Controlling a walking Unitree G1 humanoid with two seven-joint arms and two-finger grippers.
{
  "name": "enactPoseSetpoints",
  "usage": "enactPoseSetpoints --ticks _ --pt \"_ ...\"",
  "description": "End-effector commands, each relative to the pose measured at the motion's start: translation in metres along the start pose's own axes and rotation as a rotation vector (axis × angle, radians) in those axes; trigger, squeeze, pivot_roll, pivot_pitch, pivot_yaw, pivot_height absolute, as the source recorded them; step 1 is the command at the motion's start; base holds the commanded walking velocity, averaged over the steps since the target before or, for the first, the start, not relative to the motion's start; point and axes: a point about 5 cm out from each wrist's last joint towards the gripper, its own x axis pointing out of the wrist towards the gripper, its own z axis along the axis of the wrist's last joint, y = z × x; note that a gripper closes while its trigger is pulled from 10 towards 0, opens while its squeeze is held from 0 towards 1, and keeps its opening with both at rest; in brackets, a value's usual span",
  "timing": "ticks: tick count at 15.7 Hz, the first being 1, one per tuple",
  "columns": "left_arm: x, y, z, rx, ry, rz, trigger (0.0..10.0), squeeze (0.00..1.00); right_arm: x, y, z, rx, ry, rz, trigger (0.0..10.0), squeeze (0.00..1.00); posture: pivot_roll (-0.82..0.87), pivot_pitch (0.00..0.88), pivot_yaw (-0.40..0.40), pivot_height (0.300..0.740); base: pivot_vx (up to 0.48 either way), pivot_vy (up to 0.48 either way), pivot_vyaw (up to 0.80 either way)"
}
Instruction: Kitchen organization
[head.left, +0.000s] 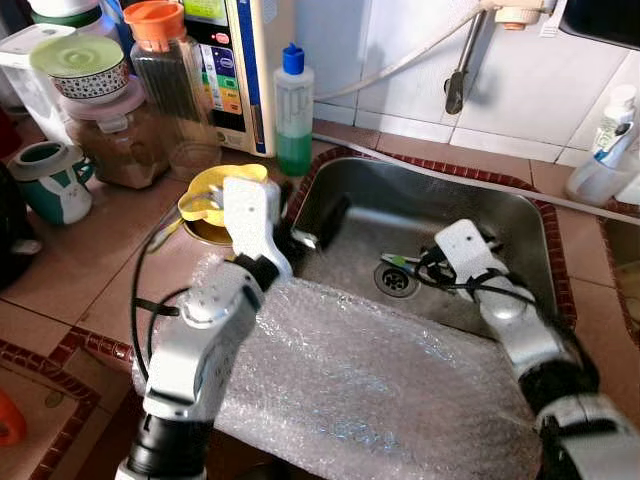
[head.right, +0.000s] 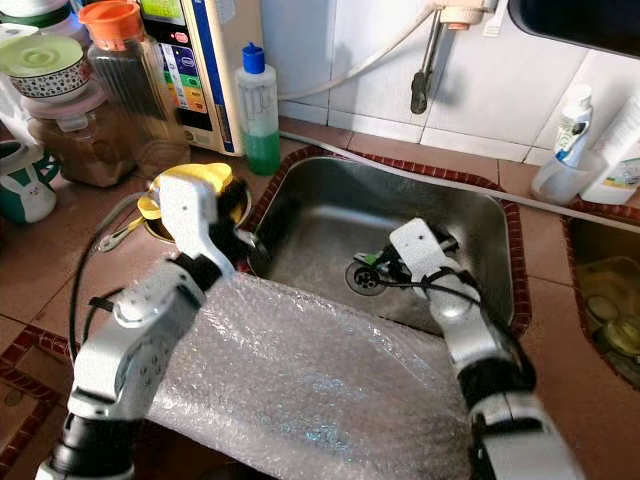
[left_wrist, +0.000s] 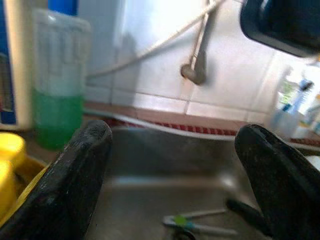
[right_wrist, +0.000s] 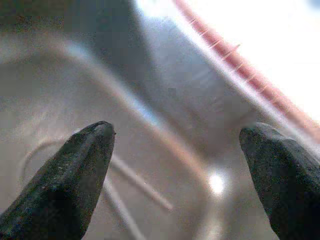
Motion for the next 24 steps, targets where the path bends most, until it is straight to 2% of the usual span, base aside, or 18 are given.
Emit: enactPoseSetpoints --ticks 1,5,6,7,9,11,12,13,15,16,17,18,20,24 --pt "0.002 0.005 0.000 0.018 -0.001 0.024 10.0 1.00 -0.003 -0.007 0.010 0.034 -0.054 -0.058 10.0 1.00 0.01 0.104 0.017 0.740 0.000 0.000 0.00" --pt "0.005 0.019 0.004 0.067 -0.021 0.104 10.0 1.00 -0.018 0.002 0.023 0.131 -0.130 -0.071 10.0 1.00 0.00 0.100 0.017 0.740 0.000 0.000 0.00" --pt "0.005 0.027 0.006 0.098 -0.025 0.162 10.0 0.45 -0.023 0.006 0.026 0.127 -0.158 -0.084 10.0 1.00 0.00 0.099 0.017 0.740 0.000 0.000 0.00" --pt "0.005 0.036 0.008 0.123 -0.033 0.221 10.0 0.00 -0.029 0.014 0.030 0.123 -0.189 -0.070 10.0 1.00 0.00 0.098 0.016 0.740 0.000 0.000 0.00" --pt "0.003 0.055 0.012 0.140 -0.042 0.342 10.0 0.00 -0.038 0.030 0.040 0.153 -0.235 -0.014 10.0 1.00 -0.01 0.095 0.019 0.740 0.000 0.000 0.00" --pt "0.001 0.073 0.014 0.131 -0.040 0.441 10.0 0.00 -0.046 0.050 0.048 0.165 -0.275 0.084 10.0 1.00 0.00 0.095 0.022 0.740 0.000 0.000 0.00" --pt "-0.001 0.082 0.015 0.149 -0.036 0.484 10.0 0.00 -0.051 0.059 0.055 0.200 -0.305 0.160 10.0 1.00 0.00 0.096 0.021 0.740 0.000 0.000 0.00" --pt "-0.002 0.085 0.015 0.146 -0.033 0.496 10.0 0.00 -0.052 0.061 0.058 0.197 -0.316 0.178 10.0 1.00 0.00 0.096 0.021 0.740 0.000 0.000 0.00" --pt "-0.006 0.102 0.011 0.138 0.037 0.623 10.0 0.00 -0.063 0.073 0.075 0.179 -0.386 0.303 10.0 1.00 -0.01 0.099 0.022 0.740 0.000 0.000 0.00" --pt "-0.007 0.107 0.009 0.135 0.069 0.674 10.0 0.00 -0.069 0.077 0.086 0.193 -0.421 0.369 10.0 0.64 -0.01 0.100 0.022 0.740 0.000 0.000 0.00" --pt "-0.007 0.109 0.009 0.125 0.068 0.682 10.0 0.00 -0.074 0.080 0.094 0.218 -0.443 0.424 10.0 0.11 -0.01 0.101 0.023 0.740 0.000 0.000 0.00" --pt "-0.007 0.112 0.011 0.128 0.061 0.688 10.0 0.00 -0.080 0.082 0.102 0.251 -0.463 0.493 10.0 0.00 -0.01 0.102 0.024 0.740 0.000 0.000 0.00" --pt "-0.008 0.117 0.013 0.137 0.062 0.708 10.0 0.00 -0.088 0.080 0.114 0.311 -0.491 0.556 10.0 0.00 -0.02 0.103 0.026 0.740 0.000 0.000 0.00" --pt "-0.006 0.120 0.010 0.107 0.103 0.705 10.0 0.00 -0.096 0.075 0.139 0.509 -0.531 0.631 10.0 0.00 -0.02 0.106 0.026 0.740 0.000 0.000 0.00"
